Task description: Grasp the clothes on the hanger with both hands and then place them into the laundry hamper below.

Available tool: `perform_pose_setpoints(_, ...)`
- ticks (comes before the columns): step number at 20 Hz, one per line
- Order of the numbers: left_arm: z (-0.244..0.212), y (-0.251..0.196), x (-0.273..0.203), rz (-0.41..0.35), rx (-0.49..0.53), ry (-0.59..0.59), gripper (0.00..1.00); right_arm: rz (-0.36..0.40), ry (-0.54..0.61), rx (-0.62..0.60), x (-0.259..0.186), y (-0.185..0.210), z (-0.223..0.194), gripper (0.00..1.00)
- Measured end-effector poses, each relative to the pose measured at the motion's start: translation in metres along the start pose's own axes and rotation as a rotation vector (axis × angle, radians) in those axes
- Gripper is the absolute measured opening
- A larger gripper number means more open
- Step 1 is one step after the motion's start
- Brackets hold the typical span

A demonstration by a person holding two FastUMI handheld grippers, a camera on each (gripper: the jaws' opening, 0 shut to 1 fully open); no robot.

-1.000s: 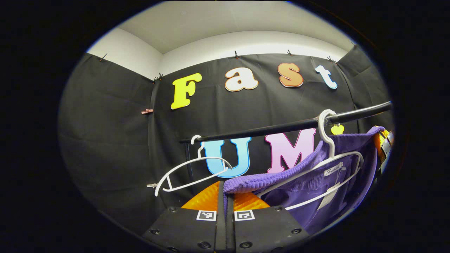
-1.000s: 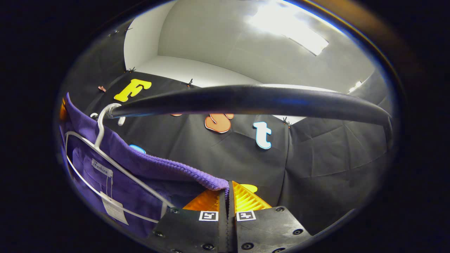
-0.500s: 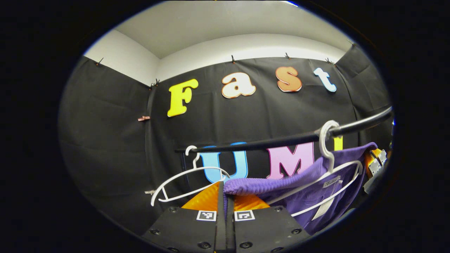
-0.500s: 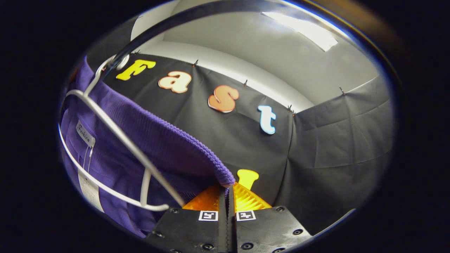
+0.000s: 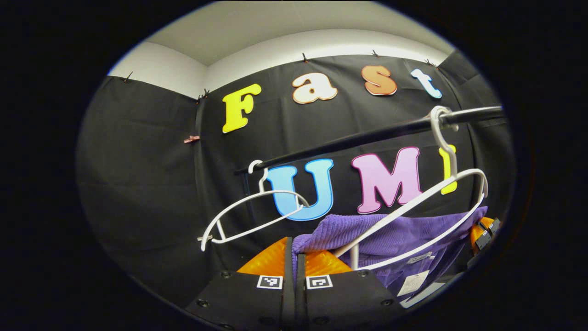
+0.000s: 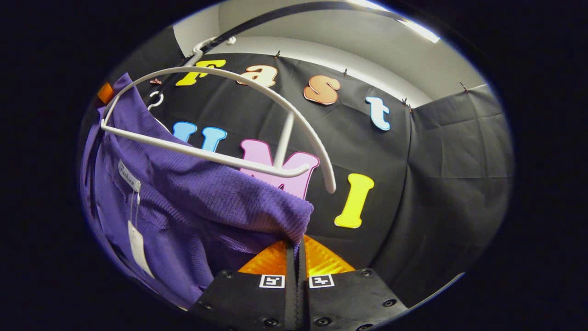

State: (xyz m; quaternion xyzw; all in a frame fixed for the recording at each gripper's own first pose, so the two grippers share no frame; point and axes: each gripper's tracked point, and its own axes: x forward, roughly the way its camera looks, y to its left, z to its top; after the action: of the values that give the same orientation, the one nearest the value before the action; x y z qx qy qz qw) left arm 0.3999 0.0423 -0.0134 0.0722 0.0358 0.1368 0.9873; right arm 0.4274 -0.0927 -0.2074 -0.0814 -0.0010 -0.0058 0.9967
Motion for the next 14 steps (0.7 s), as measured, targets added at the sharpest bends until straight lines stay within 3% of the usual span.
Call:
perform_pose_setpoints(3, -0.029, 0.019, -0.006, 0.026, -0.014, 0.057, 0.05, 0.06, 0.022, 0.035, -0.024, 0.022, 0.006, 0.05)
perform_pose_setpoints(7, -0.066, 0.012, -0.029, -0.013, -0.043, 0.12, 0.04, 0.127, 0.06, 0.123, -0.049, 0.045, 0.021, 0.04)
perform_pose_setpoints(14, -0.101, -0.055, -0.08, -0.222, -0.063, 0.196, 0.05, 0.327, 0.123, 0.194, -0.1, 0.103, 0.044, 0.04)
